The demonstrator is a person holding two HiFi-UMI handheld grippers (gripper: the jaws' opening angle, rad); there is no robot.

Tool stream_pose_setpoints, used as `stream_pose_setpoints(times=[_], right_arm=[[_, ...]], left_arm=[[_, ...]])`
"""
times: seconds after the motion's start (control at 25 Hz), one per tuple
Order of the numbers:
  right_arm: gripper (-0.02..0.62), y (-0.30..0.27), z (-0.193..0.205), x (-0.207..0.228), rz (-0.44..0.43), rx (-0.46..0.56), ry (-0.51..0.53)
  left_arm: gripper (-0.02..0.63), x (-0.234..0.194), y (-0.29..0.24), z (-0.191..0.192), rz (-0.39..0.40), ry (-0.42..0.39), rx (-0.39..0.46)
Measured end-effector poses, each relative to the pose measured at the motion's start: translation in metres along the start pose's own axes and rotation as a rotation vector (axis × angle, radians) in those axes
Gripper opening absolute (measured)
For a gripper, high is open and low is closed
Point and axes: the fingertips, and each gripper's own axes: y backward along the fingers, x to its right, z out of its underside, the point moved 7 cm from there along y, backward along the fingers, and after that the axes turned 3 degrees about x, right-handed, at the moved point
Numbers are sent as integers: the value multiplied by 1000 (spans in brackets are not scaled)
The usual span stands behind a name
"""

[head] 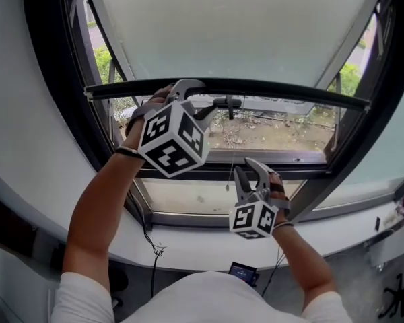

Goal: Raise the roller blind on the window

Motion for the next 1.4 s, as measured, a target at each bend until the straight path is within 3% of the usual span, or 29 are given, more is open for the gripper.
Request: stream_pose_setpoints(times=[0.28,0.96,1.4], right_arm=[[133,-7,6,-7,-103,-36,-123],[133,-14,25,-30,-189,-107,-134],[133,-22,26,-37,-222,-123,-183]], left_arm=[[170,-7,3,-3,-1,29,22],[161,-56,13,-36,-78,12,75],[161,-67,16,-44,-83,0,83]])
